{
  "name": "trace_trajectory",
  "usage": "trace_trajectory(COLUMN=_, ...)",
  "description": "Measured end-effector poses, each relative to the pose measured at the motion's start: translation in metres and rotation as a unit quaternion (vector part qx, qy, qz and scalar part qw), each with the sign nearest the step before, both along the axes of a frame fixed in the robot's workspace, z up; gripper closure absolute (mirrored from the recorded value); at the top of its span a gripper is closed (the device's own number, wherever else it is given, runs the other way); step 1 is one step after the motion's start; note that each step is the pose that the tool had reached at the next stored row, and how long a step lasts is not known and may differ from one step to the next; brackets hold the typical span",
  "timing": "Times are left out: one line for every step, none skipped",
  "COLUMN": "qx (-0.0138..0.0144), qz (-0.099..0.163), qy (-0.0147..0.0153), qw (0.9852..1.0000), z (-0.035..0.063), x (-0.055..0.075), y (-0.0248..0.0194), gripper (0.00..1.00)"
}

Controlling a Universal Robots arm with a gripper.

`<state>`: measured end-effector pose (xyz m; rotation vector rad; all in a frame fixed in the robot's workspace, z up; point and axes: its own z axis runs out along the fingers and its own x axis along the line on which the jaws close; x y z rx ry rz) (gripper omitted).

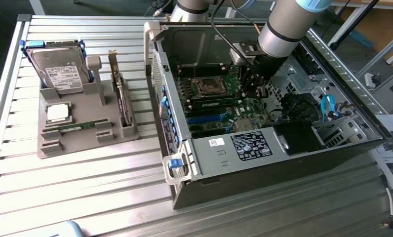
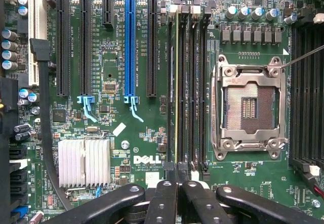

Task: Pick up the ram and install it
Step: 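Press down the ram until it locks into place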

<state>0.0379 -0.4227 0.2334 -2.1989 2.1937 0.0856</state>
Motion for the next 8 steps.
trace_trajectory(qx=0.0000, qz=0.000, qy=0.0000, qw=1.0000, z=-0.0002, x=0.0000, y=0.0000, gripper=0.89)
trace_trajectory(qx=0.0000, qz=0.000, qy=0.0000, qw=1.0000, z=-0.0002, x=0.0000, y=0.0000, gripper=0.89)
trace_trajectory(qx=0.0000, qz=0.000, qy=0.0000, qw=1.0000, z=-0.0003, x=0.0000, y=0.0000, gripper=0.89)
trace_trajectory(qx=0.0000, qz=0.000, qy=0.0000, qw=1.0000, z=-0.0004, x=0.0000, y=0.0000, gripper=0.89)
trace_trajectory(qx=0.0000, qz=0.000, qy=0.0000, qw=1.0000, z=-0.0005, x=0.0000, y=0.0000, gripper=0.89)
trace_trajectory(qx=0.0000, qz=0.000, qy=0.0000, qw=1.0000, z=-0.0007, x=0.0000, y=0.0000, gripper=0.89)
trace_trajectory(qx=0.0000, qz=0.000, qy=0.0000, qw=1.0000, z=-0.0009, x=0.0000, y=0.0000, gripper=0.89)
trace_trajectory(qx=0.0000, qz=0.000, qy=0.0000, qw=1.0000, z=-0.0012, x=0.0000, y=0.0000, gripper=0.89)
